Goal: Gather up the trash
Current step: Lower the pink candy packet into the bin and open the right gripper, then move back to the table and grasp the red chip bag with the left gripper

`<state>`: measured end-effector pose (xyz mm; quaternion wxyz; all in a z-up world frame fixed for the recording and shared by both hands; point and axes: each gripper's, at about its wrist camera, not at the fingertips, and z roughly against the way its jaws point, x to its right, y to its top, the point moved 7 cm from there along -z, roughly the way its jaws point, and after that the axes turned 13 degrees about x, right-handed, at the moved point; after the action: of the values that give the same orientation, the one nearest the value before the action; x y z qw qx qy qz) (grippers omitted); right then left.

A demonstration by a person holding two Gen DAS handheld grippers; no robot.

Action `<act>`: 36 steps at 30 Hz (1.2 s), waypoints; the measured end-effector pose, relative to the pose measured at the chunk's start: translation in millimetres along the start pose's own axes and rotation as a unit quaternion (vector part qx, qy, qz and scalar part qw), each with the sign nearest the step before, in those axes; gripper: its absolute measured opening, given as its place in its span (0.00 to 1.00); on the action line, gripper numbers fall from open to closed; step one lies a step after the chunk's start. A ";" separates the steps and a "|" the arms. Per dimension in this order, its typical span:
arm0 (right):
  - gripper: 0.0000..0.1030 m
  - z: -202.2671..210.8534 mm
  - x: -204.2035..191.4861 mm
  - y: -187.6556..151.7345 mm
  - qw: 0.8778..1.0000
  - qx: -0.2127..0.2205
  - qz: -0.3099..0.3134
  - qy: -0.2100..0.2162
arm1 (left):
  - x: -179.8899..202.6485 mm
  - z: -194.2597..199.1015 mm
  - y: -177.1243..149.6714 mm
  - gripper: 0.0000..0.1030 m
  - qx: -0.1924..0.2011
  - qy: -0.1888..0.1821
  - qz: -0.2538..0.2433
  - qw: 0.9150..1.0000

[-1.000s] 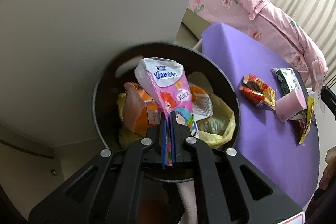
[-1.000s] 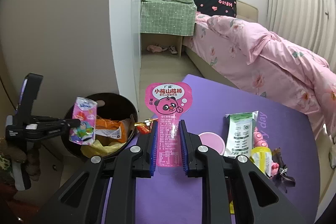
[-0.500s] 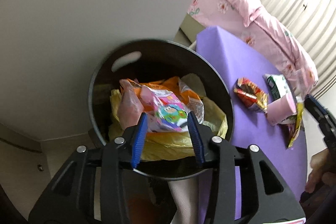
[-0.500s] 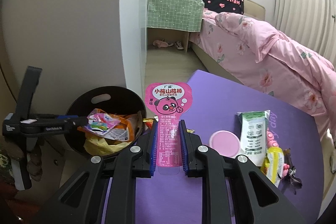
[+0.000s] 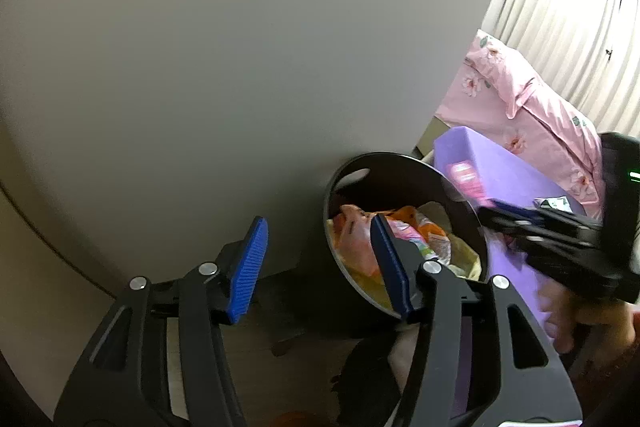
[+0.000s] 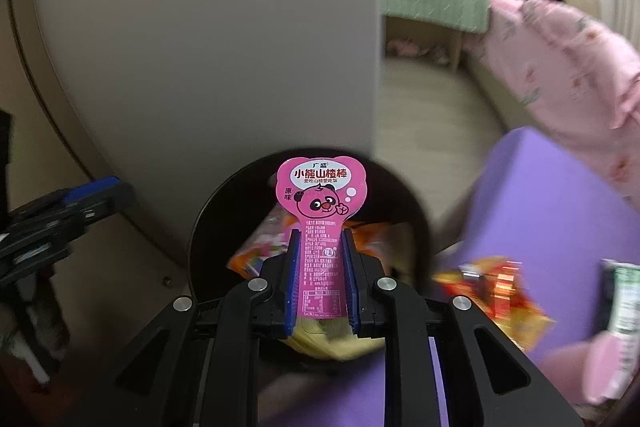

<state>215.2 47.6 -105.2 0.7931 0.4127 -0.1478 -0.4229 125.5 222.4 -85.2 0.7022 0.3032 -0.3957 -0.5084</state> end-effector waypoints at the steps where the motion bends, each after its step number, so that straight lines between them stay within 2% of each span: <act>1: 0.18 -11.2 -3.4 -3.1 1.000 -0.013 -0.003 0.007 | -3.5 1.1 -0.4 0.50 0.000 -0.001 0.003 1.000; 5: 0.18 -53.3 -13.9 -26.2 0.996 -0.086 -0.006 0.018 | -16.9 6.0 -3.2 0.50 0.003 0.001 0.019 1.000; 7: 0.18 -62.1 -17.8 -36.1 0.994 -0.110 -0.007 0.024 | -21.2 8.0 -4.5 0.50 0.004 0.001 0.023 1.000; 13: 0.20 -64.6 -24.3 -42.1 0.991 -0.130 0.014 0.020 | -27.0 9.7 -5.3 0.50 0.007 -0.003 0.038 0.999; 14: 0.29 -62.8 -26.7 -40.6 0.992 -0.126 0.016 0.020 | -26.3 9.9 -4.3 0.50 0.008 -0.004 0.037 0.999; 16: 0.42 -55.2 -27.9 -35.7 0.994 -0.108 0.020 0.019 | -23.1 11.5 -1.8 0.50 0.010 -0.008 0.034 0.999; 23: 0.43 3.9 -17.4 -7.6 0.999 -0.041 0.016 0.010 | -0.1 18.5 8.6 0.51 0.022 -0.024 0.014 0.999; 29: 0.43 76.4 15.1 7.6 0.999 0.028 0.016 -0.035 | 42.6 25.2 9.4 0.51 0.023 -0.055 -0.023 0.998; 36: 0.43 140.4 76.2 3.1 0.990 0.078 0.003 -0.120 | 96.7 25.6 6.5 0.51 0.016 -0.097 -0.071 0.993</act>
<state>180.6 -86.3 -25.0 0.7362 0.4190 -0.2760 -0.4542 122.9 131.5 -43.0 0.6178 0.2904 -0.4476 -0.5776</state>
